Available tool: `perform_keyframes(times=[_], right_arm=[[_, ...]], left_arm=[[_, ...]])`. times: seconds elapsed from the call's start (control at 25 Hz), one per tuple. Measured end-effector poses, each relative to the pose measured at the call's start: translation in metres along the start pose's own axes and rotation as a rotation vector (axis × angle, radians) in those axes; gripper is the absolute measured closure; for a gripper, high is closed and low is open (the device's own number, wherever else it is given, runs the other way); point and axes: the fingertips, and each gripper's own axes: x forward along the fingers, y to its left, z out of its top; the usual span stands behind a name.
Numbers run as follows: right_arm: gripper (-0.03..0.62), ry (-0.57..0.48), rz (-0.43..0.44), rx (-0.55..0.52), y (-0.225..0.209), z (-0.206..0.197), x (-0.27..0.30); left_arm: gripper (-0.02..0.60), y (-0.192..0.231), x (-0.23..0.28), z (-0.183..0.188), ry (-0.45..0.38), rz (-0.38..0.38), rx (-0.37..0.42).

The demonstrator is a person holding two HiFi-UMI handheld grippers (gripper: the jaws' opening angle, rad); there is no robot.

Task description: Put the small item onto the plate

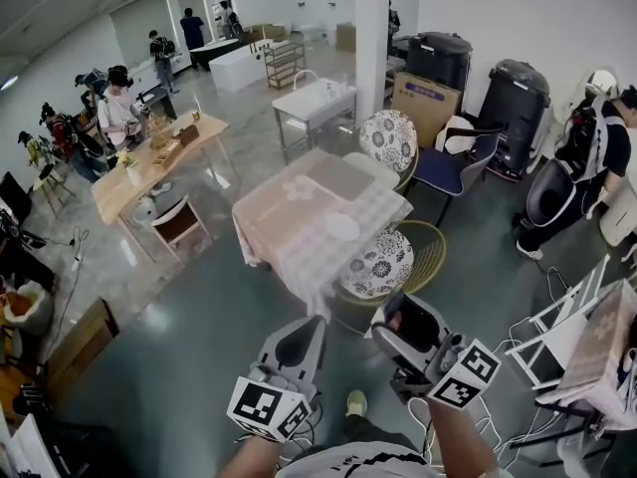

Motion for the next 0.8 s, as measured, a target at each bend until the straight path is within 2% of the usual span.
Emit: perform_keyframes(times=[0.2,0.44,0.8], right_arm=[[0.309,-0.009,0.025,0.004,-0.051,0.023,0.019],[0.309,-0.036,0.037,0.014,-0.08,0.04,0.028],[0.309,-0.003,0.02,0.023,-0.125,0.027,0.065]], left_arm=[[0.577,0.008,0.054,0.012,-0.002,0.015,0.026],[0.577,0.015,0.092,0.02,0.01,0.015,0.046],[0.577,0.054,0.139,0.006,0.015,0.009,0.015]])
